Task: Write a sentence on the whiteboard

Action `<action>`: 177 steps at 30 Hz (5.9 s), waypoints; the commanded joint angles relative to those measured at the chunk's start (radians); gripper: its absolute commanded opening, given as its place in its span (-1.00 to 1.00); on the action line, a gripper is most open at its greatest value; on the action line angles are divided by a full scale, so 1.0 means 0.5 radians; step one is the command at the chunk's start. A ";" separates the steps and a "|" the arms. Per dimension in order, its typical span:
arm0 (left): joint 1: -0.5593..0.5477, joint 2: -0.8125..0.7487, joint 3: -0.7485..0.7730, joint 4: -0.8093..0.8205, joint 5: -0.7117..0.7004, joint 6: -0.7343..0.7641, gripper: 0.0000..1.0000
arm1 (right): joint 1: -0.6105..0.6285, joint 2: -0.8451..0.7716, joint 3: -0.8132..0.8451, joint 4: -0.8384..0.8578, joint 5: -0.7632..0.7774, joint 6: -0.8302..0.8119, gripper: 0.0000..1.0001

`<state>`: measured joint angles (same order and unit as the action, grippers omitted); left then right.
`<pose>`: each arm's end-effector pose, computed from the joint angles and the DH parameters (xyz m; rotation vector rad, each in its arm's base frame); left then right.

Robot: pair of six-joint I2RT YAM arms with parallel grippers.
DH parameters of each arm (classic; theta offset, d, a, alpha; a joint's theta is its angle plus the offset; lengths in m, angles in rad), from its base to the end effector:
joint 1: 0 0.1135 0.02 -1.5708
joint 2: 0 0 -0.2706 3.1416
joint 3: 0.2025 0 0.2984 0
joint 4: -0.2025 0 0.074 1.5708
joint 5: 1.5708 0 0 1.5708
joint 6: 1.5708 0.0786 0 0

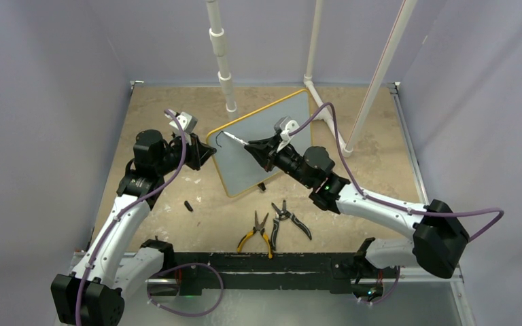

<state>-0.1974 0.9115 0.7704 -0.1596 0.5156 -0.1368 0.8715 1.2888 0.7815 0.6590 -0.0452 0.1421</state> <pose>0.2749 -0.0945 0.3035 0.4169 1.8454 -0.7105 0.2420 0.2932 0.3069 -0.5628 1.3652 0.8635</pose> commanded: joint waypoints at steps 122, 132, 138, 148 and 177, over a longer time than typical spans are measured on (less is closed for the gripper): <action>0.008 -0.054 -0.045 0.000 -0.097 0.073 -1.00 | 0.042 -0.357 -0.210 -0.152 -0.074 0.094 -1.00; 0.008 -0.047 -0.051 -0.002 -0.111 0.080 -1.00 | -0.102 -0.345 -0.240 -0.108 -0.227 0.061 -1.00; 0.008 -0.026 -0.048 0.000 -0.117 0.083 -1.00 | -0.102 -0.298 -0.215 -0.062 -0.219 0.031 -1.00; 0.008 -0.008 -0.048 0.003 -0.112 0.089 -1.00 | -0.101 -0.200 -0.134 0.056 -0.202 0.007 -1.00; 0.008 -0.001 -0.047 0.003 -0.100 0.092 -1.00 | -0.102 -0.064 -0.067 0.044 -0.067 0.019 -1.00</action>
<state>-0.1974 0.8997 0.7547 -0.1509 0.5076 -0.1368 0.8227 1.2690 0.7086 0.6796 -0.1192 0.1566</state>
